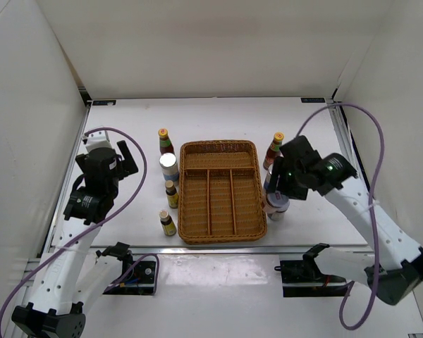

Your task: Organize the condiment bottles

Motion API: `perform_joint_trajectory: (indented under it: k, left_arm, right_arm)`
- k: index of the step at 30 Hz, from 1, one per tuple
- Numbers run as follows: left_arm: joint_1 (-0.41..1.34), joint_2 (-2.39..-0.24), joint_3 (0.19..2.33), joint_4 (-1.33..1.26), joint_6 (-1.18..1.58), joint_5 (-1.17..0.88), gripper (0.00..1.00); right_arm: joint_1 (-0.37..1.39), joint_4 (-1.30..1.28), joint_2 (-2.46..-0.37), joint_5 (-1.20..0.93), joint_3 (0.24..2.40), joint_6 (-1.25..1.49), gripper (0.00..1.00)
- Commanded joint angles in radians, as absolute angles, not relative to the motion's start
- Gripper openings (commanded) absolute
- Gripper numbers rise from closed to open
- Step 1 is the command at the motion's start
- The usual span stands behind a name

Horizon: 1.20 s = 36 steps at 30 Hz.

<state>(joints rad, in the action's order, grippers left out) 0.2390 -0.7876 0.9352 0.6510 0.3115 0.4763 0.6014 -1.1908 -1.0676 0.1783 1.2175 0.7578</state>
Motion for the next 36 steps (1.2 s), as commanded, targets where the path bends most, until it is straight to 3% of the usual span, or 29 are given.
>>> perform_joint_trajectory:
  k: [1, 12, 20, 21, 22, 24, 25, 28, 29, 32, 36]
  left_arm:
    - [0.242, -0.765, 0.93, 0.643, 0.305, 0.494, 1.0]
    - [0.242, -0.765, 0.93, 0.643, 0.305, 0.503, 1.0]
    - [0.242, -0.765, 0.93, 0.643, 0.305, 0.503, 1.0]
    - [0.242, -0.765, 0.93, 0.643, 0.305, 0.503, 1.0]
    - [0.242, -0.765, 0.93, 0.643, 0.305, 0.503, 1.0]
    - [0.242, -0.765, 0.93, 0.643, 0.305, 0.503, 1.0]
    - [0.242, -0.765, 0.93, 0.643, 0.305, 0.503, 1.0]
    - [0.242, -0.765, 0.93, 0.643, 0.305, 0.503, 1.0]
    - [0.242, -0.765, 0.93, 0.643, 0.305, 0.503, 1.0]
    - [0.242, -0.765, 0.93, 0.643, 0.305, 0.503, 1.0]
    - [0.242, -0.765, 0.93, 0.643, 0.305, 0.503, 1.0]
  right_arm:
    - [0.626, -1.069, -1.152, 0.204, 1.327, 0.7, 0.0]
    - [0.635, -0.792, -1.488, 0.179, 1.371, 0.623, 0.0]
    - [0.644, -0.753, -1.66, 0.169, 1.414, 0.623, 0.0]
    - [0.644, -0.753, -1.68, 0.169, 1.414, 0.623, 0.03]
    - [0.644, -0.753, -1.68, 0.181, 1.414, 0.623, 0.16]
    - [0.644, -0.753, -1.692, 0.181, 1.414, 0.623, 0.22]
    - [0.644, -0.753, -1.692, 0.181, 1.414, 0.623, 0.34]
    - [0.653, -0.794, -1.678, 0.192, 1.437, 0.623, 0.51]
    - [0.653, -0.805, -1.661, 0.205, 1.437, 0.623, 0.69]
    - [0.676, -0.865, -1.632, 0.259, 1.495, 0.597, 0.93]
    - [0.687, -0.982, -1.563, 0.323, 1.557, 0.586, 0.96]
